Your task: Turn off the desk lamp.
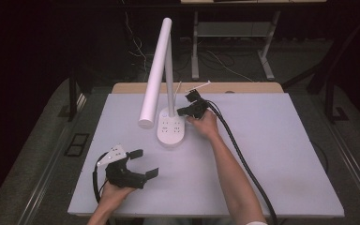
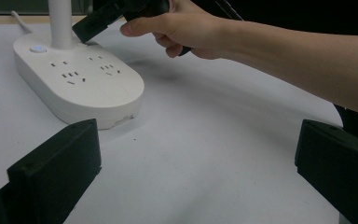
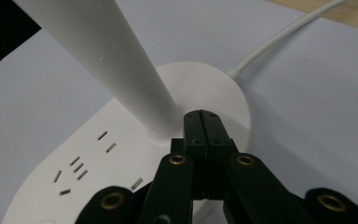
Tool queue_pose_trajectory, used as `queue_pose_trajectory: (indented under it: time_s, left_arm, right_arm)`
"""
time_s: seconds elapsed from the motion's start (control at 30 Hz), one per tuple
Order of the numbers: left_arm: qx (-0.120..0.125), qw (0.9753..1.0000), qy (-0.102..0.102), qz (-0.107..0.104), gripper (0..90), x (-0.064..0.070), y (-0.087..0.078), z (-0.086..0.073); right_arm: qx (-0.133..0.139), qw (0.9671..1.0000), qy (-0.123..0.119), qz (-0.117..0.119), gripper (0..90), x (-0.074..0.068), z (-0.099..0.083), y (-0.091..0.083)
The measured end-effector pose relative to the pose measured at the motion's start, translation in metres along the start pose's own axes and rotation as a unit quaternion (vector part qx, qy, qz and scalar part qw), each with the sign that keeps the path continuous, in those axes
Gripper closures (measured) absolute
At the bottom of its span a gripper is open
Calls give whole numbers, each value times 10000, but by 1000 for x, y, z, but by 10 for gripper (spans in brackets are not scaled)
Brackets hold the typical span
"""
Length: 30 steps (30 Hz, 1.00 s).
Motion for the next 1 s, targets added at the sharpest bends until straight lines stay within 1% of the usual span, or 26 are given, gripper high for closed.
queue_pose_trajectory:
  time_s: [0.1, 0.17, 0.2, 0.27, 0.33, 0.43, 0.47, 0.53, 0.57, 0.7, 0.77, 1.0]
  left_arm:
    - [11, 10000, 3, 13, 0, -1, -1, 0]
    - [11, 10000, 7, 12, 0, 0, -1, 0]
    - [10, 10000, 7, 12, 0, -1, -1, 0]
    - [18, 10000, -9, 14, 0, -1, -1, 1]
    - [14, 10000, 12, 22, 0, -2, -1, 1]
    - [28, 10000, -7, 21, 0, -2, -2, 1]
    - [26, 10000, -11, 21, 0, -2, -2, 1]
    - [26, 10000, -18, 28, 0, -3, -2, 1]
    - [27, 10000, -18, 28, 0, -3, -2, 1]
    - [15, 10000, -3, 29, 0, -1, -1, 1]
    - [11, 10000, -2, 30, 0, -1, -1, 0]
    - [11, 10000, -11, 35, 0, -2, -1, 0]
  right_arm:
    - [39, 9999, 146, 35, 900, 1, -1, 0]
    - [25, 9999, 142, 32, 900, 1, -1, 1]
    - [20, 10000, 89, 7, 900, 1, -1, 1]
    - [10, 10000, 95, -7, 900, 1, 0, 1]
    - [40, 9999, 121, 50, 900, 1, 0, 0]
    - [95, 9999, 95, 49, 900, 1, 1, 0]
    - [133, 9998, 126, 81, 900, 1, 2, 0]
    - [115, 9998, 117, 82, 900, 0, 2, 0]
    - [136, 9997, 152, 100, 900, 0, 2, 1]
    - [111, 9998, 168, 65, 900, 0, 2, 1]
    - [120, 9997, 220, 65, 900, 0, 1, 1]
    - [134, 9997, 181, 4, 900, 1, -2, 0]
Point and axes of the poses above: each handheld gripper's, and its own axes: y roughly forward along the jaws, z roughly out of its top, x roughly to its right, the point moved 9 cm from there along y, roughly forward along the jaws, and after that the axes turned 11 degrees about -y, right-handed, at the moved point
